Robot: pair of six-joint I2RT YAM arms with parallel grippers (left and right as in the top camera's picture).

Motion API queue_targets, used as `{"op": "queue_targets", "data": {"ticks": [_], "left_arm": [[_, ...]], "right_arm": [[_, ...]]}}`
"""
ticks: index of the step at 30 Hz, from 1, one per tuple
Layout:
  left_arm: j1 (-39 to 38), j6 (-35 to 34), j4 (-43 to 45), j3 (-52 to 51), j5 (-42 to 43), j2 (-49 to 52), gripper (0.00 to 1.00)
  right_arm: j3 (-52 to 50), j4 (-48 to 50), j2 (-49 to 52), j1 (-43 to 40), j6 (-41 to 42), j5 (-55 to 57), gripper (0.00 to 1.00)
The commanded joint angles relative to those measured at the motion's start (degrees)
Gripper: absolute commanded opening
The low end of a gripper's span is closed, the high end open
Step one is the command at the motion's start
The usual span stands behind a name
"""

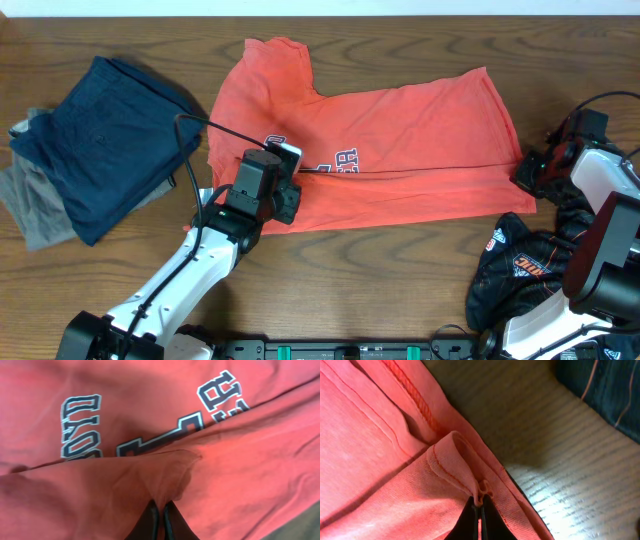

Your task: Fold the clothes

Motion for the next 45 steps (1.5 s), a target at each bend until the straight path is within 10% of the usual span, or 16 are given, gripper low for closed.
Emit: {"op": "queue_targets", "data": {"ticks": [1,14,20,45], "left_arm": [[0.24,-0.04,0.15,0.98,-5.03,-0.22,0.06],[0.24,-0.04,8.35,0.98,-9.11,0.17,0.07],[0.20,-0.11,8.00,0.98,-8.61,2.75,0.28],[3.82,-4.33,-4.70,-0.11,-8.59,9.14,0.34]], "right_arm": [[0.50,1.25,0.17,0.79,1.18,-2.10,0.01],[3.69,11.96,-0.02,0.79,6.49,-12.55,0.02],[3.69,11.93,-0.02,0.79,6.69,-12.17,0.30],[-4.31,-2.21,0.00,0.83,1.27,8.04,0.40]]}}
